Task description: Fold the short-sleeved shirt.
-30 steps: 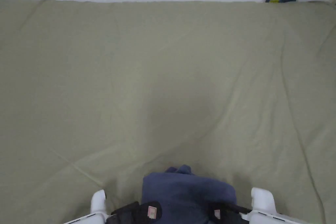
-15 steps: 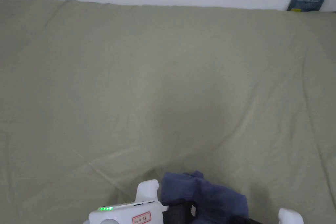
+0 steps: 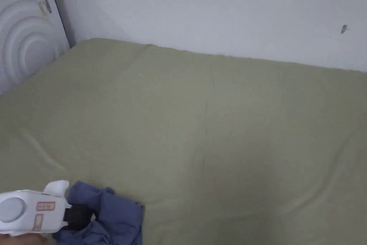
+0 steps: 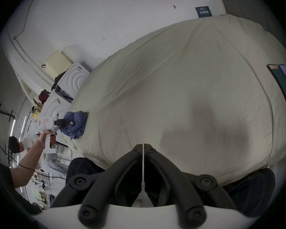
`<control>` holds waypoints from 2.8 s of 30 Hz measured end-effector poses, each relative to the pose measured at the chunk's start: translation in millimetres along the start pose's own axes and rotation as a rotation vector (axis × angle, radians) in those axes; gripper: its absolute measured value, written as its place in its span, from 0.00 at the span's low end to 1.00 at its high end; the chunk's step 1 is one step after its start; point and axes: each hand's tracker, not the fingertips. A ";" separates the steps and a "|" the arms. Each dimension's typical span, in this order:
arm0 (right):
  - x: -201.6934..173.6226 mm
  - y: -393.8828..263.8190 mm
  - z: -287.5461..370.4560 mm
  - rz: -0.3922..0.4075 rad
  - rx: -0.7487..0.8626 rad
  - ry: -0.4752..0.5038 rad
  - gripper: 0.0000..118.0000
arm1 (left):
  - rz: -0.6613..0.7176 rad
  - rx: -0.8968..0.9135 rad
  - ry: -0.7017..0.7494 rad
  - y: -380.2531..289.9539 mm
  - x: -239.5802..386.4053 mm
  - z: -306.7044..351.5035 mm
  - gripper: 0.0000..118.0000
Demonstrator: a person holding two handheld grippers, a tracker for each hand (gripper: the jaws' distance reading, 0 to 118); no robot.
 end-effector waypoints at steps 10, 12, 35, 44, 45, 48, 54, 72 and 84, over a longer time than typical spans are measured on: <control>-8.5 6.2 12.2 0.006 0.043 0.002 0.02 | 0.048 0.014 -0.175 -5.1 -33.9 42.7 0.95; -8.1 6.1 15.7 0.022 0.044 0.006 0.02 | 0.071 0.115 -0.106 -2.6 -54.8 83.1 0.95; -65.1 122.8 182.2 0.443 0.786 -0.310 0.02 | -0.411 1.111 0.069 -71.5 352.8 190.9 0.08; -87.4 133.0 213.3 0.516 0.881 -0.318 0.02 | -0.451 1.125 0.021 -77.7 407.1 217.7 0.08; -88.0 133.8 213.3 0.518 0.880 -0.319 0.02 | -0.458 1.120 0.020 -82.0 412.9 222.5 0.08; -89.0 134.3 209.8 0.523 0.891 -0.320 0.02 | -0.470 1.115 0.036 -84.1 416.3 221.7 0.08; -85.5 134.3 205.6 0.517 0.888 -0.329 0.02 | -0.460 1.107 0.028 -77.7 411.4 215.3 0.08; -83.4 129.5 200.7 0.554 0.923 -0.315 1.00 | -0.457 1.124 0.009 -77.6 412.4 219.9 1.00; -86.6 146.2 201.3 0.461 0.858 -0.296 1.00 | -0.425 1.102 0.000 -70.7 407.1 213.5 1.00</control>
